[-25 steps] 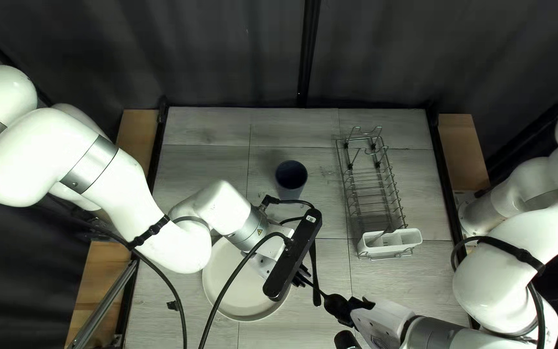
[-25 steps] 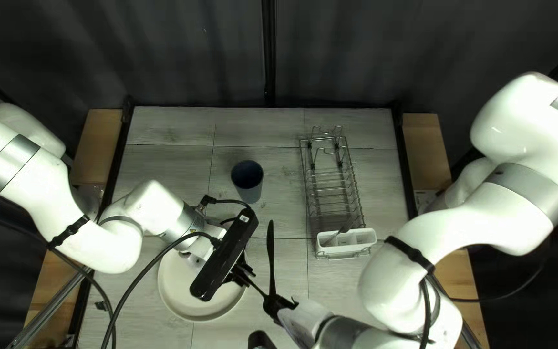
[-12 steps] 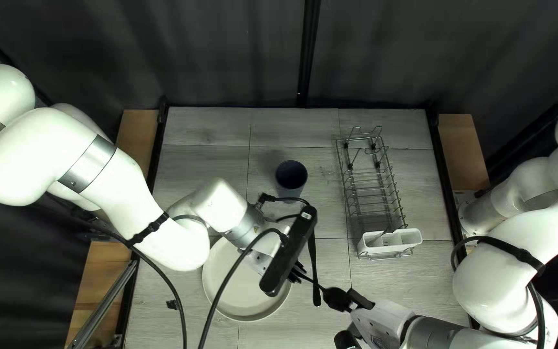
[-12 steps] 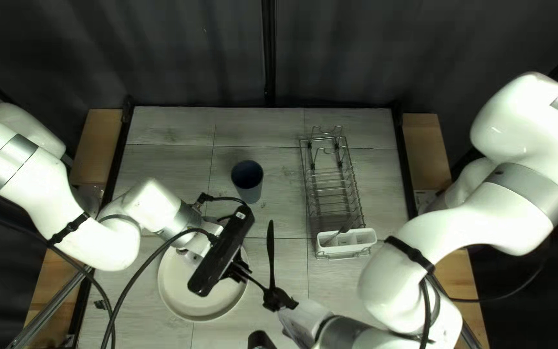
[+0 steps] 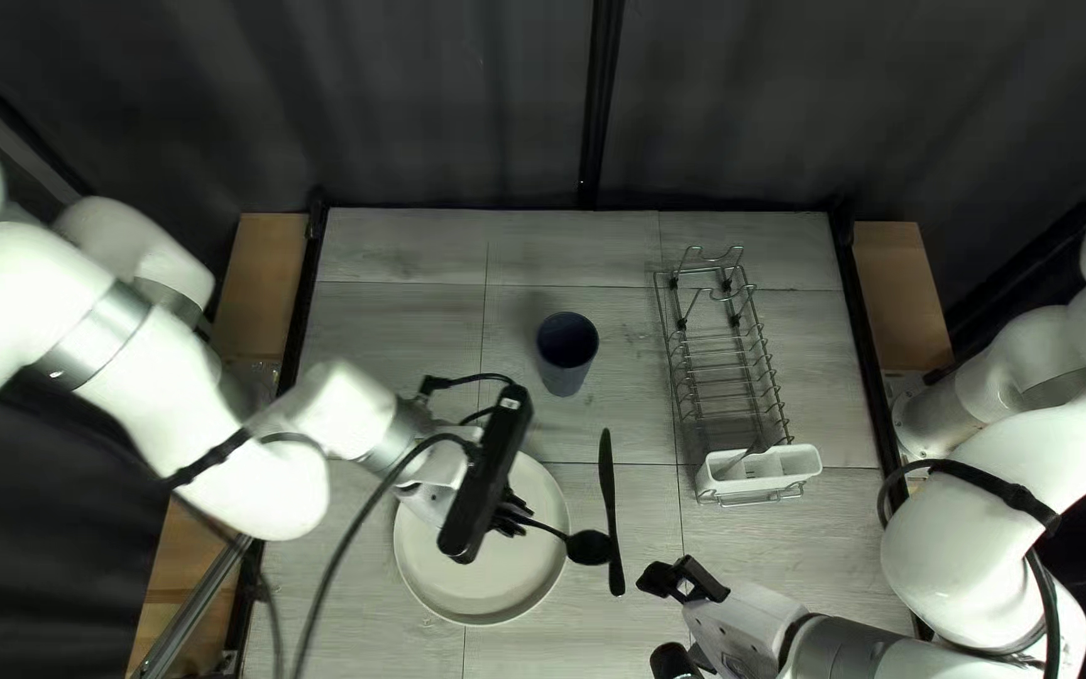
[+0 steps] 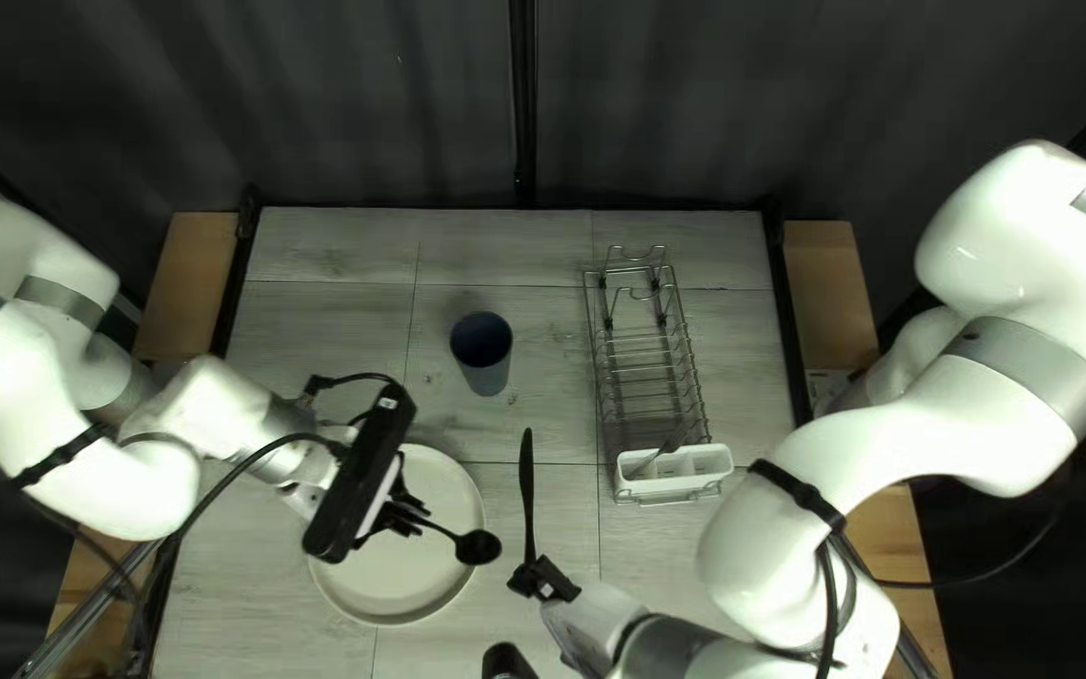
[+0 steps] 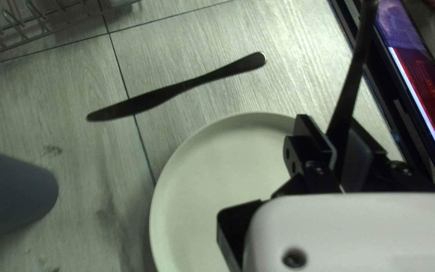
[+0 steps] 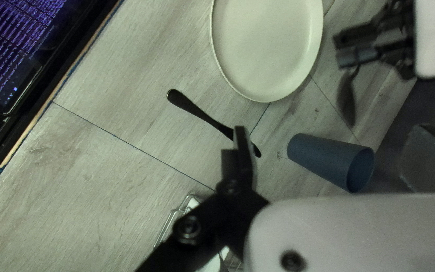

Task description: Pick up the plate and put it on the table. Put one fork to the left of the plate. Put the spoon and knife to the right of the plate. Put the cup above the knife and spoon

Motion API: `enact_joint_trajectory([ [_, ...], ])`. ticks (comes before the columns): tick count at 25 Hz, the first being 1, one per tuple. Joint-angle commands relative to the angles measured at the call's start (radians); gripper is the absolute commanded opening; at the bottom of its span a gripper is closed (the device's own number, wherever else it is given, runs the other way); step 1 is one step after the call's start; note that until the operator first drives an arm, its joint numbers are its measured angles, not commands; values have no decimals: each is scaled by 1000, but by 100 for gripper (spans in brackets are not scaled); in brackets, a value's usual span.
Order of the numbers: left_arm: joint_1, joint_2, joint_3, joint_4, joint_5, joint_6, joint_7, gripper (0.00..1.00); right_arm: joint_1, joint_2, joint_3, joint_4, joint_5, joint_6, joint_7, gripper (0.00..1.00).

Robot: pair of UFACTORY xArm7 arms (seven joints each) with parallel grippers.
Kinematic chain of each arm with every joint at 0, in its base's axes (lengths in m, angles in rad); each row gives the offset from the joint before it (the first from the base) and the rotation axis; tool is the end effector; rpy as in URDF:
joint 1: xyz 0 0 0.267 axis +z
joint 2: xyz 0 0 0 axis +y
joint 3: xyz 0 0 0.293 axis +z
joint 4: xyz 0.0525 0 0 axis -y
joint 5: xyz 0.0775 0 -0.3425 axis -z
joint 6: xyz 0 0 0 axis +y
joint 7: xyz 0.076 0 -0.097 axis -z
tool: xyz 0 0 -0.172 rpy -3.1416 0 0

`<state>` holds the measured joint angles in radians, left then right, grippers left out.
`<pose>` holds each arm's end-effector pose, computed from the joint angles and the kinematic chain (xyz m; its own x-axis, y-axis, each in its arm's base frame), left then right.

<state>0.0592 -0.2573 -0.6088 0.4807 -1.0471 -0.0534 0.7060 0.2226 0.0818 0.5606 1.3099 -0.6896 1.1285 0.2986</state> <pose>0.4522 -0.1622 0.1883 0.7223 -0.1507 0.6750 -0.2472 -0.9678 0.0484 0.4808 0.2864 0.2988 0.6782 0.7081 0.1968 0.5319 -0.6577 0.5335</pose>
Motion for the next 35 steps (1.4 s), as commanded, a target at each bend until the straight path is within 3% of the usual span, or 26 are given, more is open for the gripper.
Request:
enact_joint_trajectory([
  [1,1,-1,-2,-1,1,0,-1,0,0,0,0,0,0,0,0,100],
  [13,1,-1,-2,-1,1,0,-1,0,2,-2,0,-17,-15,5,9,100],
  [21,1,-1,-2,-1,1,0,-1,0,14,9,7,108,105,266,68,100],
  [25,1,-1,-2,-1,1,0,-1,0,39,97,7,229,117,392,129,100],
  [27,1,-1,-2,-1,1,0,-1,0,-2,-72,-13,139,258,456,61,100],
  [31,1,-1,-2,-1,1,0,-1,0,-11,-142,-34,101,324,499,71,100],
  [35,1,-1,-2,-1,1,0,-1,0,-9,-315,-62,-57,378,457,125,100],
])
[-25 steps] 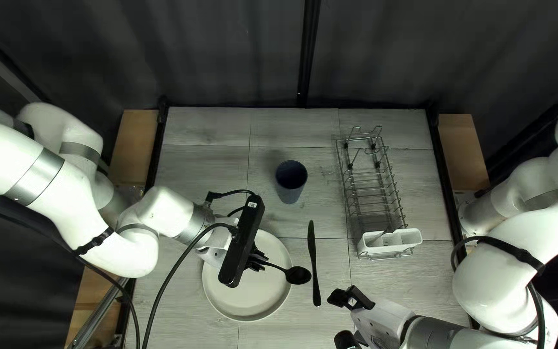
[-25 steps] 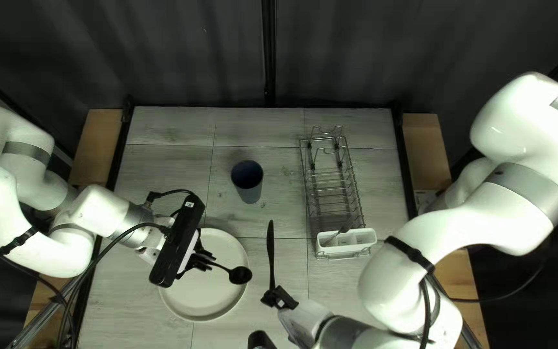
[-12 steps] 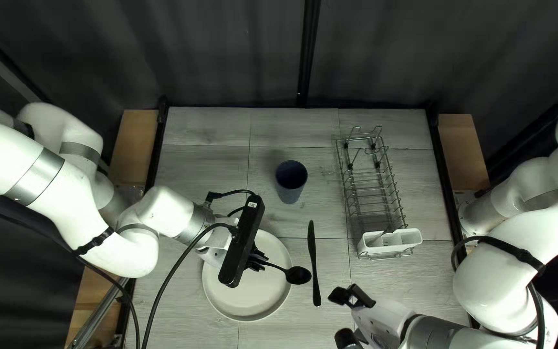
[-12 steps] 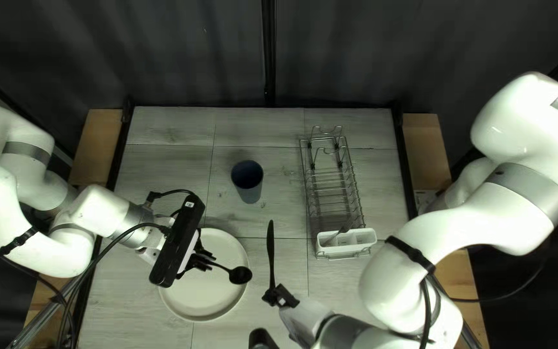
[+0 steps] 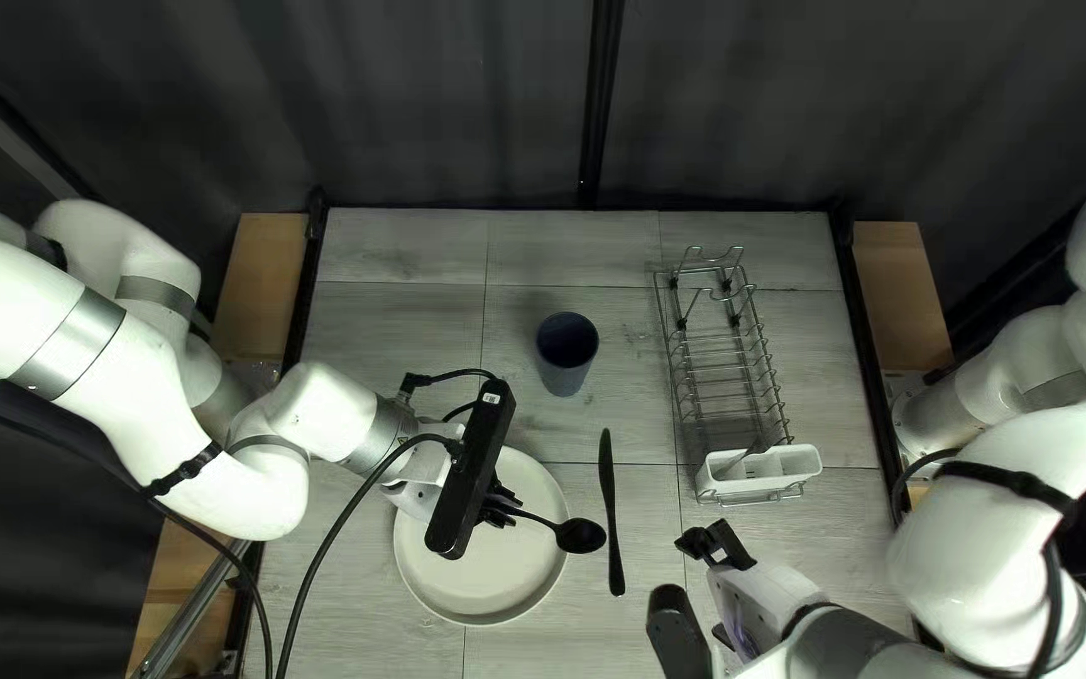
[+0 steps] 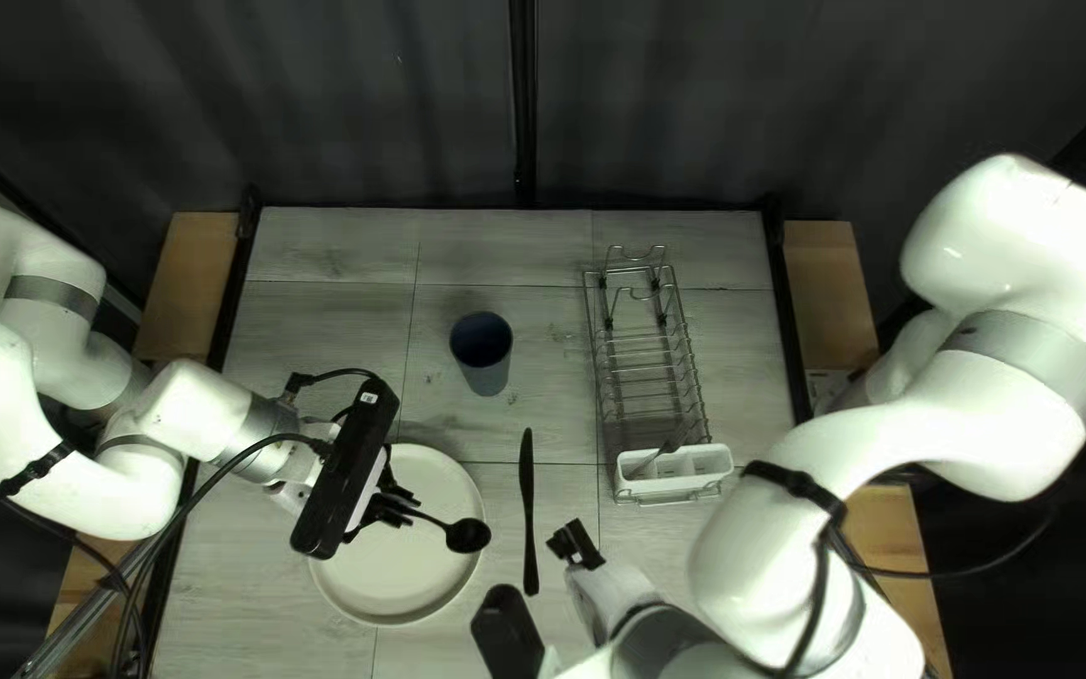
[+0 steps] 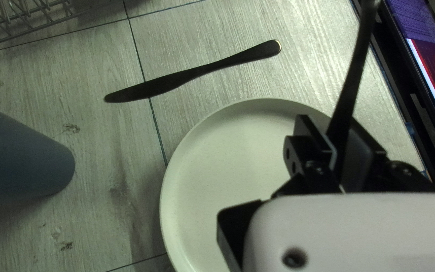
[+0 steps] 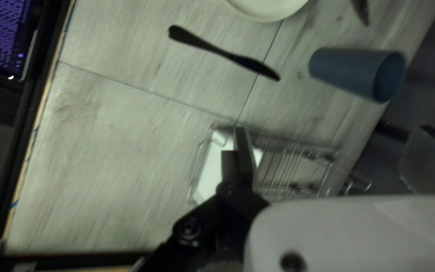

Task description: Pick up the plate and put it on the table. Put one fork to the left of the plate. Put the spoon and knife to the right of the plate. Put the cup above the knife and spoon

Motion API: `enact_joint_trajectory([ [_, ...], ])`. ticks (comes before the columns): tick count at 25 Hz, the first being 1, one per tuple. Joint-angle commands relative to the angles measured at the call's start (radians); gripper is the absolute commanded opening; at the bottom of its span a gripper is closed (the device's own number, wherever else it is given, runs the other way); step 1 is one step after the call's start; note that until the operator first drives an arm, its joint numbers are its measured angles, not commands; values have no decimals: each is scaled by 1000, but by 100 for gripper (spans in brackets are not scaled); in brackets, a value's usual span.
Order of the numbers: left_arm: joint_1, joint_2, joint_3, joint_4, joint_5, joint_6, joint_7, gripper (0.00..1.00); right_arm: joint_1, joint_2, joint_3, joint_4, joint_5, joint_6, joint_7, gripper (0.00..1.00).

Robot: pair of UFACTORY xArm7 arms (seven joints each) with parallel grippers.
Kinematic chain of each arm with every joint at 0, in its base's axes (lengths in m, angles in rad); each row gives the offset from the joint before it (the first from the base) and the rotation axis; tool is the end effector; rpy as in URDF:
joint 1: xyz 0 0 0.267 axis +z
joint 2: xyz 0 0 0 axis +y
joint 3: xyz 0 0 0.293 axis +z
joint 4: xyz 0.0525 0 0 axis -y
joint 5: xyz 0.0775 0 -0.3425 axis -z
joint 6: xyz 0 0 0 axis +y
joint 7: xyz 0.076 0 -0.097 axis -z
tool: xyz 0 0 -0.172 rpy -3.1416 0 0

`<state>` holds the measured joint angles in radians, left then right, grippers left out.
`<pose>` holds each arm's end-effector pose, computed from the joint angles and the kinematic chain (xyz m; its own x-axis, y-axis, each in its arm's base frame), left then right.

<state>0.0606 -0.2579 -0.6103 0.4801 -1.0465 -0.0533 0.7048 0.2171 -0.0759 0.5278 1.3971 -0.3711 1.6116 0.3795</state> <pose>0.4521 -0.1621 0.1882 0.7224 -0.1506 0.6748 -0.2468 -0.9679 0.0482 0.3733 0.2135 0.3477 0.9298 0.3678 0.0120 0.3288 -0.8452 0.4214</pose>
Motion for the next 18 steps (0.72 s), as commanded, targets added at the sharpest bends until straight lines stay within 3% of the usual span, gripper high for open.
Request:
enact_joint_trajectory([
  [1,0,0,0,0,0,0,0,0,-3,-171,-29,-160,63,-32,55,100],
  [7,0,0,0,0,0,0,0,0,-2,-173,-28,-163,63,-33,61,100],
  [8,-93,16,86,-1,-73,-23,86,0,-2,-173,-28,-163,63,-33,61,100],
  [10,122,-14,-111,3,80,24,-117,0,-2,-173,-28,-163,63,-33,61,100],
  [11,150,-18,-135,9,105,37,-143,0,-2,-173,-28,-163,63,-33,61,100],
  [18,169,-29,-137,21,145,72,-164,0,-2,-173,-28,-163,63,-33,61,100],
])
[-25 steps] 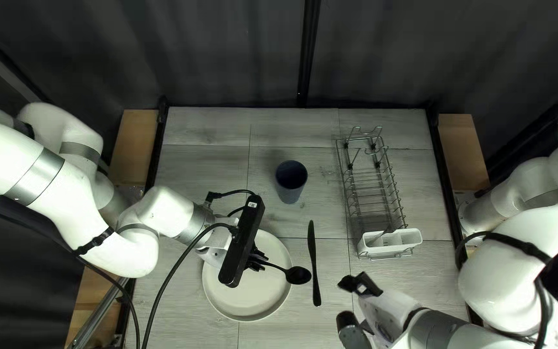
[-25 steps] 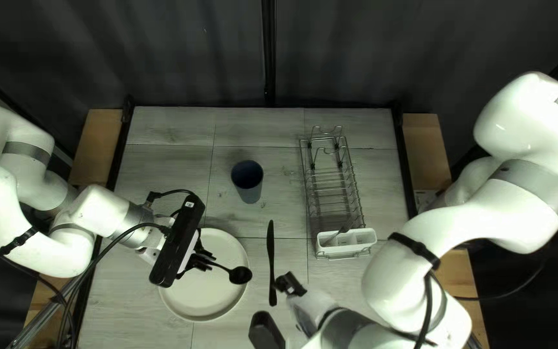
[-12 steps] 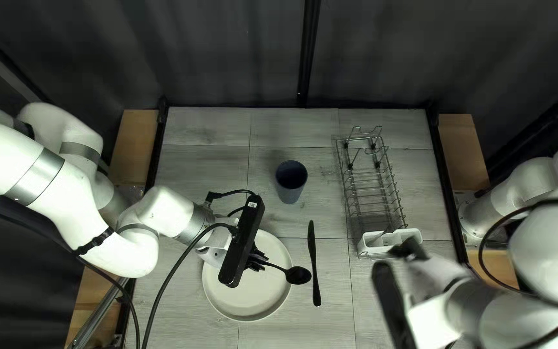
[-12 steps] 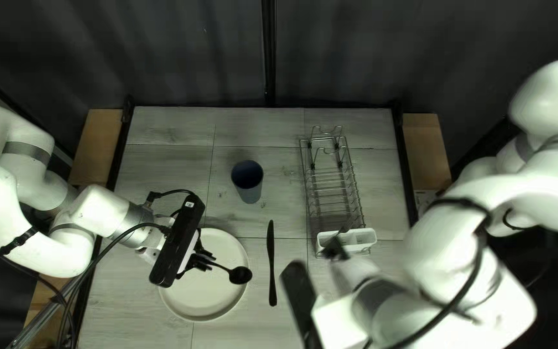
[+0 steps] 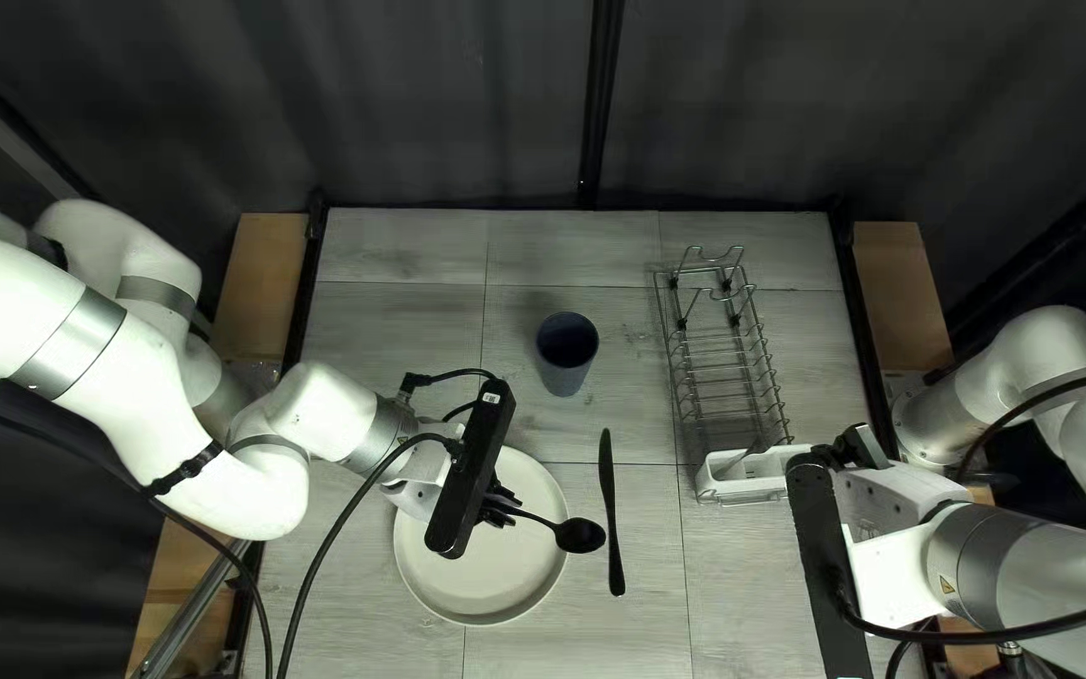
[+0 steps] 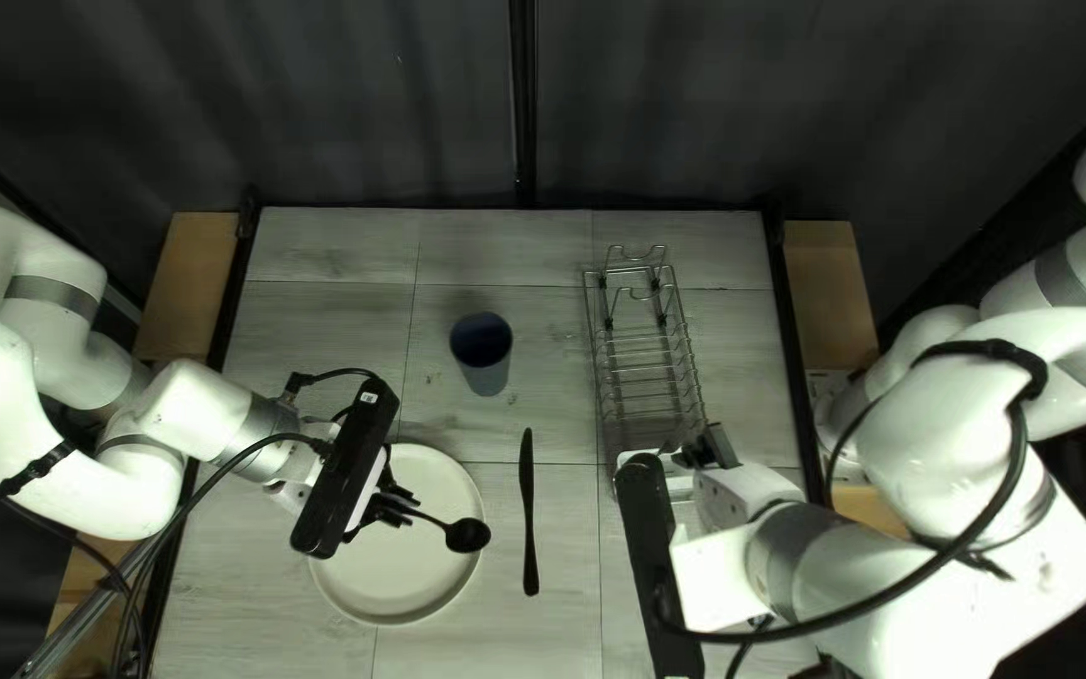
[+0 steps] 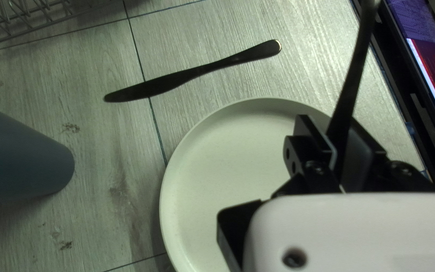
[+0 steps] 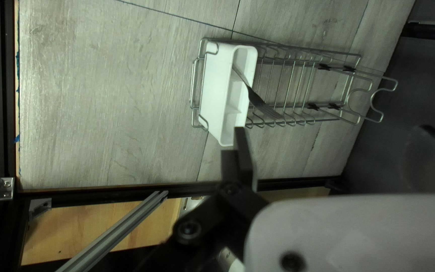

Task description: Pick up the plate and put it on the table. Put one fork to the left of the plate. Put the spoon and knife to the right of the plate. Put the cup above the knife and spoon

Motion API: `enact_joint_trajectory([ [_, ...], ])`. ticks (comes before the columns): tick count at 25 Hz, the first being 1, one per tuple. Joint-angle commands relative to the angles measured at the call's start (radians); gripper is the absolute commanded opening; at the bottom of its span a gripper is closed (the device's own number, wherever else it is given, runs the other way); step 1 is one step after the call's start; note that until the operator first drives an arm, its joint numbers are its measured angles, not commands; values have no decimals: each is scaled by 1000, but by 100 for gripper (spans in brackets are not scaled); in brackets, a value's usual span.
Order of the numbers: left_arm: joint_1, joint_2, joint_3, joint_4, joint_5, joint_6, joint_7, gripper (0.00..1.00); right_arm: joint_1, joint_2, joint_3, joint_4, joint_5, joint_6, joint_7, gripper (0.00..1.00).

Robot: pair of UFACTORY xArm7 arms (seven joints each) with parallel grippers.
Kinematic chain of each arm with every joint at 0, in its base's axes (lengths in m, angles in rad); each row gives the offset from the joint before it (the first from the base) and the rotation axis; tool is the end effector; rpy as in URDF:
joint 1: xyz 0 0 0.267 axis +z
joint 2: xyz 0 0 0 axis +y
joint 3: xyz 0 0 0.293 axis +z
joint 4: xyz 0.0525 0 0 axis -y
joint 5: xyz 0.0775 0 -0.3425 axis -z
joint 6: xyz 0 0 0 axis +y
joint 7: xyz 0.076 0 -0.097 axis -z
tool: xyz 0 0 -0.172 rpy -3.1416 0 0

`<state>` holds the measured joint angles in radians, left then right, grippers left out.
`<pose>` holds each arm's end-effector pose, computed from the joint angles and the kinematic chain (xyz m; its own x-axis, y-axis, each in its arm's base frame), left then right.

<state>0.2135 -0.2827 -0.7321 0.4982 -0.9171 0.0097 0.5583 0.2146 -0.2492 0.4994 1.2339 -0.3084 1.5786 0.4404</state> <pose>0.4580 -0.1657 0.1927 0.7388 -0.1378 0.6596 -0.2298 -0.9717 0.0544 0.3374 0.1893 0.3468 0.9578 0.2802 0.0643 0.2278 -0.8760 0.4250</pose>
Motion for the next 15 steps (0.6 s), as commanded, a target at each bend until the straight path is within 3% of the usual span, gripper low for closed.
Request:
enact_joint_trajectory([
  [1,16,-5,-15,3,15,9,-18,0,0,0,0,0,0,0,0,100],
  [2,29,16,-20,7,17,1,-29,0,0,0,0,0,0,0,0,100],
  [3,99,19,-80,19,70,13,-99,0,0,0,0,0,0,0,0,100],
  [4,218,33,-179,44,166,29,-222,0,0,0,0,0,0,0,0,100],
  [7,437,57,-358,89,373,71,-468,0,0,0,0,0,0,0,0,100],
  [12,636,79,-511,159,533,165,-651,0,0,0,0,0,0,0,0,100],
  [15,717,84,-577,194,582,214,-712,0,0,0,0,0,0,0,0,100],
])
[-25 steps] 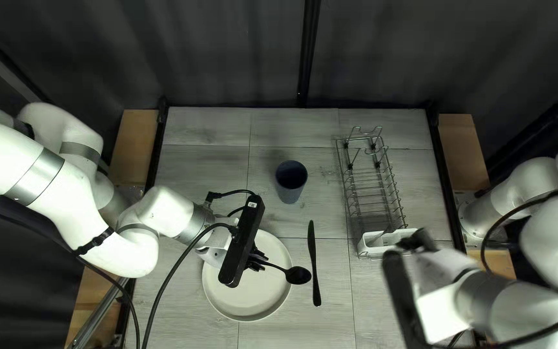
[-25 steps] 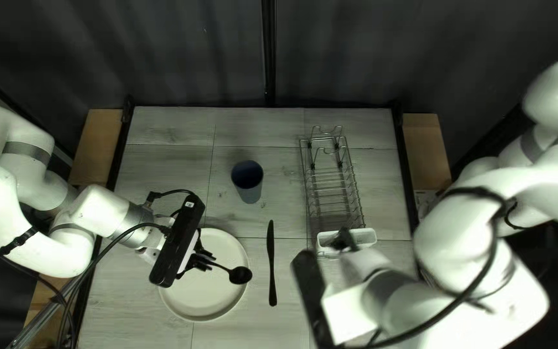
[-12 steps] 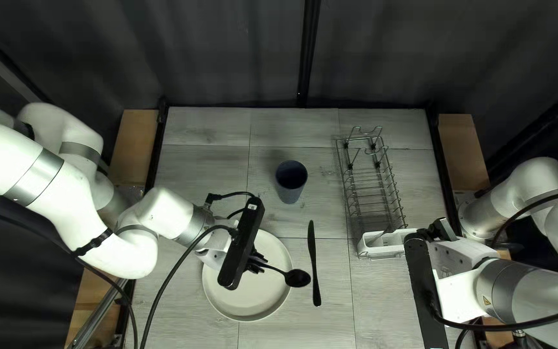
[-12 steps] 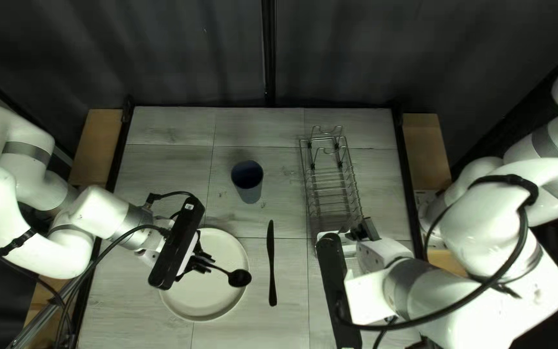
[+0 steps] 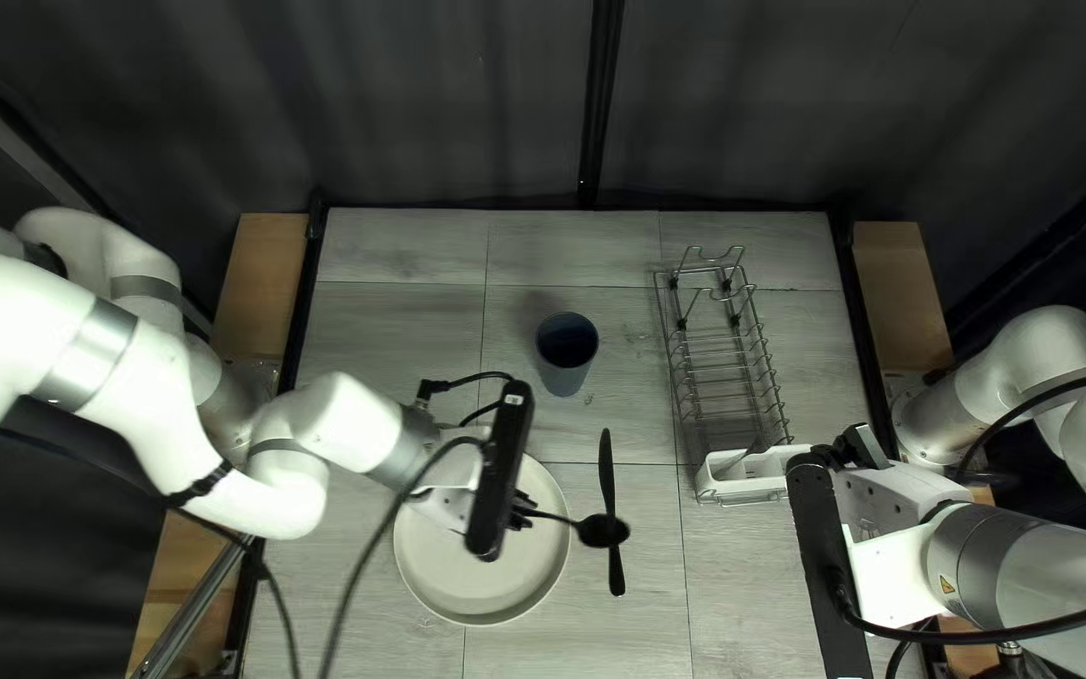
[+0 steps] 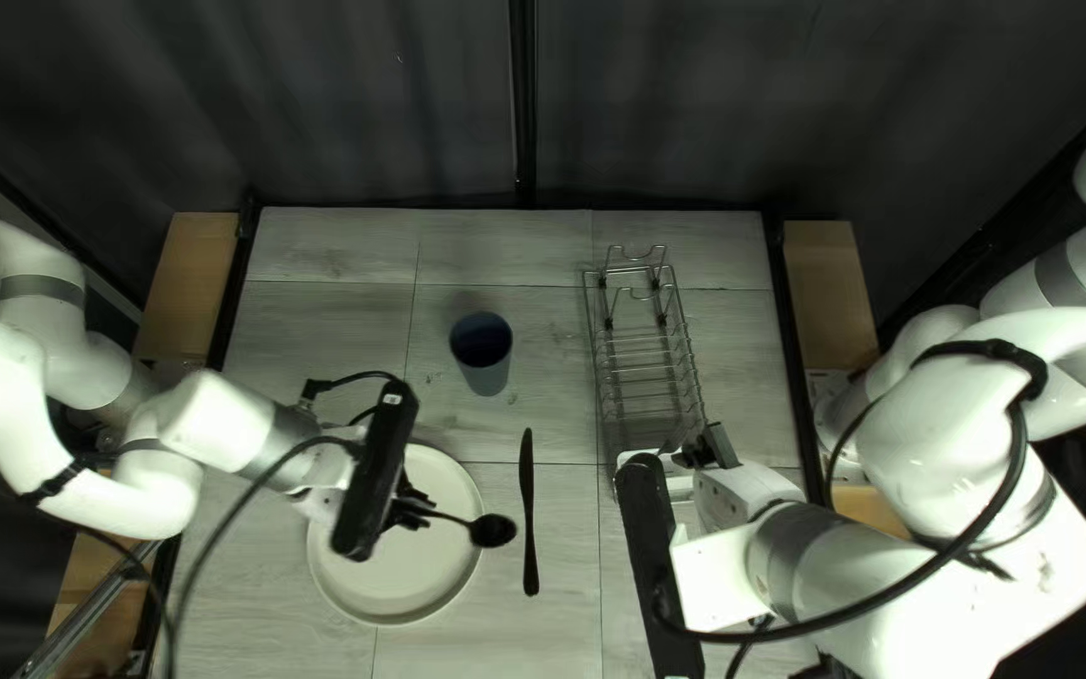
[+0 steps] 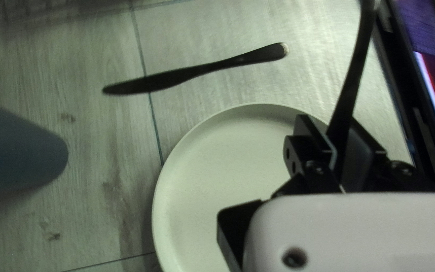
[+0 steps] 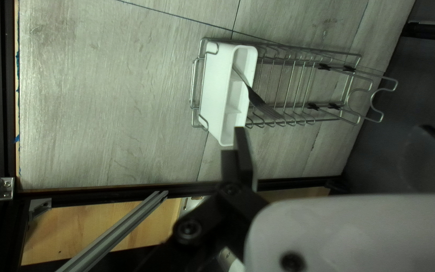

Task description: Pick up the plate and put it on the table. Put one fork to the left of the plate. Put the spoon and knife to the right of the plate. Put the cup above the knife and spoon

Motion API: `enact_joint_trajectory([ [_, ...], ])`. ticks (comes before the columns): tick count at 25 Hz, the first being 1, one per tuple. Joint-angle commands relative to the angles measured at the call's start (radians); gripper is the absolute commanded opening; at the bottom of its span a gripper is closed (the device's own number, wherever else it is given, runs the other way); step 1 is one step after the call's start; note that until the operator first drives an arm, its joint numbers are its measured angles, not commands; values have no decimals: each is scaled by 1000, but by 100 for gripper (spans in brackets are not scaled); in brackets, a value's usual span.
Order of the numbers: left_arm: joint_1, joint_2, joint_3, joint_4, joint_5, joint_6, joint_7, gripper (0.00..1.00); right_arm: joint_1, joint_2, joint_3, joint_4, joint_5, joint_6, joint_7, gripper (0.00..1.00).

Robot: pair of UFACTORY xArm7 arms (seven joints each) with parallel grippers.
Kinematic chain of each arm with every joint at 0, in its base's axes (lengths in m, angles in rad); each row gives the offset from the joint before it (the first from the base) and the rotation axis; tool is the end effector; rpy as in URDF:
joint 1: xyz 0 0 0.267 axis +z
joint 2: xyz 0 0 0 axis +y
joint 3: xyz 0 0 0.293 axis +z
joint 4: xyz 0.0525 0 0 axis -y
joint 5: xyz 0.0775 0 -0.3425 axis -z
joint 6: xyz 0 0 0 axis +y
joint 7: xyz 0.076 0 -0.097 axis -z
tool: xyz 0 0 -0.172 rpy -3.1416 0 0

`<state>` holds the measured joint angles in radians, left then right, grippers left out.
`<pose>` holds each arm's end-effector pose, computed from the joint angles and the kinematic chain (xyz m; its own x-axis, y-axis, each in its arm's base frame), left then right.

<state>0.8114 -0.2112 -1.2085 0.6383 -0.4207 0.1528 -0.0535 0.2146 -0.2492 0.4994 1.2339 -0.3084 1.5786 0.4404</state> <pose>0.4922 -0.1659 0.1706 0.8405 0.0362 0.5405 -0.0295 -0.9932 0.1124 0.3374 0.1893 0.3468 0.9578 0.2802 0.0643 0.2278 -0.8760 0.4250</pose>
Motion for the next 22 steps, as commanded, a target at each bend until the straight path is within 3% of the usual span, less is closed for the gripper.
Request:
enact_joint_trajectory([
  [1,148,13,-127,67,102,91,-124,0,0,0,0,0,0,0,0,100],
  [7,169,-14,-151,89,98,154,-174,0,0,0,0,0,0,0,0,100],
  [10,281,-15,-265,114,137,182,-253,0,0,0,0,0,0,0,0,100],
  [11,350,-24,-337,133,147,204,-293,0,0,0,0,0,0,0,0,100],
  [14,428,-61,-426,168,120,250,-342,0,0,0,0,0,0,0,0,100],
  [16,455,-76,-461,185,107,260,-362,0,0,0,0,0,0,0,0,100],
  [22,456,-74,-463,185,107,257,-360,0,0,0,0,0,0,0,0,100],
])
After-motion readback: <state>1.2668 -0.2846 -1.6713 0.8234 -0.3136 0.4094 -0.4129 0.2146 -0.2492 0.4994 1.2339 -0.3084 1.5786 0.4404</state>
